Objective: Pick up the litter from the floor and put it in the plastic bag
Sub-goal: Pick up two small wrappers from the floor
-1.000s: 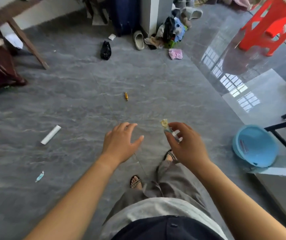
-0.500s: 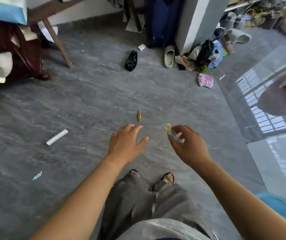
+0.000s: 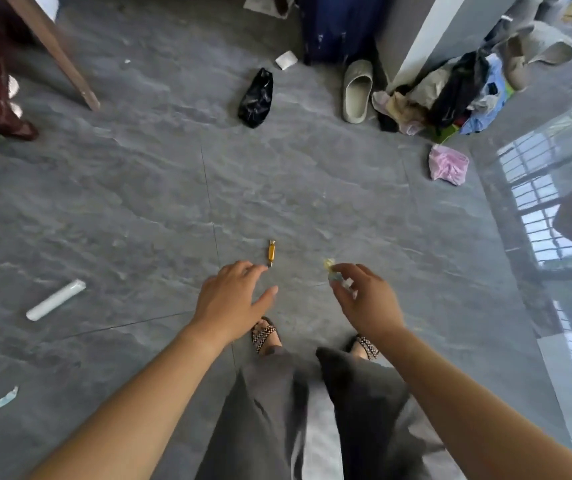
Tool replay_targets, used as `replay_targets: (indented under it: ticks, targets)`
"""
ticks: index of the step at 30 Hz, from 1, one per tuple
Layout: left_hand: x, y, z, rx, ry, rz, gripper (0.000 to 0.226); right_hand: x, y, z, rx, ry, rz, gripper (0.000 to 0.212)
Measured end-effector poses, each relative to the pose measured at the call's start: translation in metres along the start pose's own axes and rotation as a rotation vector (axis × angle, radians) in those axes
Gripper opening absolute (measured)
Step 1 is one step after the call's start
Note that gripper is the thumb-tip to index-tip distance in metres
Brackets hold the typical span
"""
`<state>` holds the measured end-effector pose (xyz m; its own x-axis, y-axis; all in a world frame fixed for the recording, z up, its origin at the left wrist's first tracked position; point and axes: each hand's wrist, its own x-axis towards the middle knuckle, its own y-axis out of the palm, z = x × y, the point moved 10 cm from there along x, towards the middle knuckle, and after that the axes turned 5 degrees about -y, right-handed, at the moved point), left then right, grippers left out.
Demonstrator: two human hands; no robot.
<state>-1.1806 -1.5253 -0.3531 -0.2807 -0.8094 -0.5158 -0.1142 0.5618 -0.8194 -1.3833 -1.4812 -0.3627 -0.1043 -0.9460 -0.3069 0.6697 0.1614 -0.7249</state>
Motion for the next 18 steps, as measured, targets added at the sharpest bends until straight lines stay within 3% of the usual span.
replay_targets:
  ticks: [5, 8, 11, 18]
  targets:
    - [0.131, 0.107, 0.044, 0.004, -0.039, -0.042, 0.059, 0.105, 0.128, -0.094, -0.033, 0.008, 0.120, 0.026]
    - [0.206, 0.183, 0.076, -0.019, -0.085, -0.080, 0.063, 0.165, 0.195, -0.152, -0.043, -0.039, 0.109, 0.025]
    - [0.276, 0.265, 0.103, -0.028, -0.095, -0.075, 0.052, 0.217, 0.257, -0.210, -0.073, -0.090, 0.100, 0.024]
    - [0.376, 0.381, 0.140, -0.025, -0.146, -0.157, 0.049, 0.277, 0.346, -0.300, -0.076, -0.091, 0.081, 0.029]
